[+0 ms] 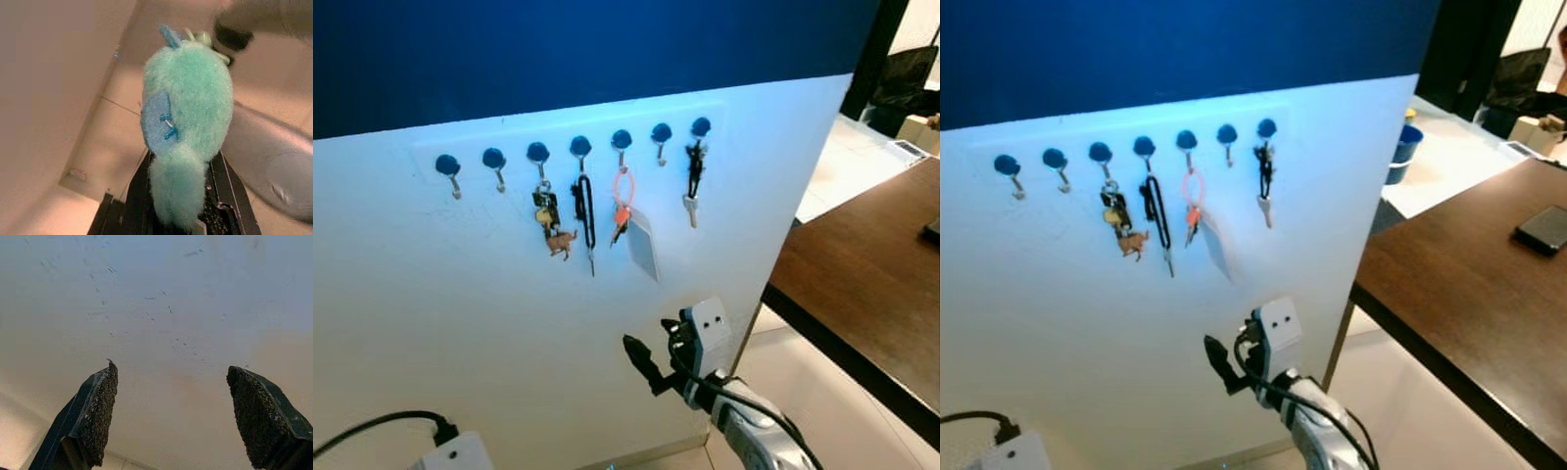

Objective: Hang keys on a hook

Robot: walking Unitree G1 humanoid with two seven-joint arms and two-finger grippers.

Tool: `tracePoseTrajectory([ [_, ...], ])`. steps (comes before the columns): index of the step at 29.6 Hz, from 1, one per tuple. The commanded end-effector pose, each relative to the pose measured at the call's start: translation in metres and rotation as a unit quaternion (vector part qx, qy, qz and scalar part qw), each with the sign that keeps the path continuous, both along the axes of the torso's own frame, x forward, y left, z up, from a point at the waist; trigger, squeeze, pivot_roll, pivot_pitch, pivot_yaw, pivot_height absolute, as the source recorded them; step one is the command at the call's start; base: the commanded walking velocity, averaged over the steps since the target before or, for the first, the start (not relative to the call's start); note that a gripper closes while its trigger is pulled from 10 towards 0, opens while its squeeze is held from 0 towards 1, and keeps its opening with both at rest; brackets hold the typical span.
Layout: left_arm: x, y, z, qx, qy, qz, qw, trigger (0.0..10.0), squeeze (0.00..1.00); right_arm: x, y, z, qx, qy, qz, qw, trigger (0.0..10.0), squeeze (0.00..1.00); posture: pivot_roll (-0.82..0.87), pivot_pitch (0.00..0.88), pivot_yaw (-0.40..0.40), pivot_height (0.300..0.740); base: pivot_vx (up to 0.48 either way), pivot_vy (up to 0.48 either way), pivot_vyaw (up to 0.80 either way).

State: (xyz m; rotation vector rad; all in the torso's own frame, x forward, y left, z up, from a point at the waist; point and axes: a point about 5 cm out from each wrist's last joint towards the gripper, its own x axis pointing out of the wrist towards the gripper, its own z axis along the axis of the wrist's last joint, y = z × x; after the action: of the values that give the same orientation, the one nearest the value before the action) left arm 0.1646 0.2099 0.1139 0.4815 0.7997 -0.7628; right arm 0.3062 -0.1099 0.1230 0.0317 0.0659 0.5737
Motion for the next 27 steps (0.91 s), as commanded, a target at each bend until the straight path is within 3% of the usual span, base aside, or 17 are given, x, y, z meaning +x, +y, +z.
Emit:
tracePoseTrajectory([
  [1,-0.003,-0.003,-0.002,-0.014,0.014,-0.002,1.0,10.0,0.0,-0.002,0.002,-0.004,-0.003,0.005,0.004,1.0,10.0,0.0,-0.19,0.069,0.125,0.74,0.0,0.0,0.0],
  [2,-0.003,-0.003,-0.002,-0.014,0.014,-0.002,1.0,10.0,0.0,-0.002,0.002,-0.004,-0.003,0.005,0.004,1.0,10.0,0.0,-0.19,0.069,0.125,0.74,0.0,0.0,0.0],
  [4,0.004,-0.021,0.005,-0.11,-0.002,0.009,0.994,10.0,0.0,-0.001,0.001,-0.003,-0.004,0.005,0.005,1.0,10.0,0.0,-0.2,0.07,0.125,0.74,0.0,0.0,0.0],
  [5,0.004,-0.021,0.005,-0.11,-0.002,0.009,0.994,10.0,0.0,-0.001,0.001,-0.003,-0.004,0.005,0.005,1.0,10.0,0.0,-0.2,0.07,0.125,0.74,0.0,0.0,0.0],
  [7,0.011,-0.03,0.015,-0.167,-0.027,0.02,0.985,10.0,0.0,-0.001,0.001,-0.003,-0.004,0.004,0.005,1.0,10.0,0.0,-0.2,0.07,0.125,0.74,0.0,0.0,0.0],
  [10,0.012,-0.031,0.017,-0.175,-0.029,0.022,0.984,10.0,0.0,-0.001,0.001,-0.003,-0.004,0.004,0.005,1.0,10.0,0.0,-0.2,0.07,0.125,0.74,0.0,0.0,0.0],
  [12,0.022,-0.033,0.031,-0.222,-0.062,0.039,0.972,10.0,0.0,-0.002,0.001,-0.003,-0.004,0.005,0.006,1.0,10.0,0.0,-0.2,0.067,0.126,0.74,0.0,0.0,0.0],
  [13,0.022,-0.033,0.031,-0.222,-0.062,0.039,0.972,10.0,0.0,-0.002,0.001,-0.003,-0.004,0.005,0.006,1.0,10.0,0.0,-0.2,0.067,0.126,0.74,0.0,0.0,0.0],
  [16,0.036,-0.035,0.058,-0.303,-0.141,0.056,0.941,10.0,0.0,-0.002,0.001,-0.004,-0.004,0.004,0.006,1.0,10.0,0.0,-0.2,0.067,0.126,0.74,0.0,0.0,0.0],
  [19,0.038,-0.034,0.063,-0.318,-0.155,0.06,0.933,10.0,0.0,-0.001,0.001,-0.003,-0.004,0.004,0.005,1.0,10.0,0.0,-0.2,0.067,0.126,0.74,0.0,0.0,0.0],
  [20,0.043,-0.032,0.073,-0.34,-0.193,0.068,0.918,10.0,0.0,-0.001,0.001,-0.003,-0.005,0.004,0.005,1.0,10.0,0.0,-0.2,0.067,0.126,0.74,0.0,0.0,0.0],
  [22,0.043,-0.032,0.073,-0.34,-0.193,0.068,0.918,10.0,0.0,-0.001,0.001,-0.003,-0.005,0.004,0.005,1.0,10.0,0.0,-0.2,0.067,0.126,0.74,0.0,0.0,0.0],
  [23,0.047,-0.03,0.082,-0.358,-0.228,0.077,0.902,10.0,0.0,-0.001,0.0,-0.003,-0.005,0.003,0.005,1.0,10.0,0.0,-0.2,0.06,0.127,0.74,0.0,0.0,0.0],
  [24,0.047,-0.03,0.082,-0.358,-0.228,0.077,0.902,10.0,0.0,-0.001,0.0,-0.003,-0.005,0.003,0.005,1.0,10.0,0.0,-0.2,0.06,0.127,0.74,0.0,0.0,0.0],
  [26,0.051,-0.025,0.104,-0.393,-0.304,0.082,0.864,10.0,0.0,-0.001,0.0,-0.004,-0.005,0.003,0.005,1.0,10.0,0.0,-0.2,0.055,0.127,0.74,0.0,0.0,0.0],
  [27,0.051,-0.025,0.104,-0.393,-0.304,0.082,0.864,10.0,0.0,-0.001,0.0,-0.004,-0.005,0.003,0.005,1.0,10.0,0.0,-0.2,0.055,0.127,0.74,0.0,0.0,0.0],
])
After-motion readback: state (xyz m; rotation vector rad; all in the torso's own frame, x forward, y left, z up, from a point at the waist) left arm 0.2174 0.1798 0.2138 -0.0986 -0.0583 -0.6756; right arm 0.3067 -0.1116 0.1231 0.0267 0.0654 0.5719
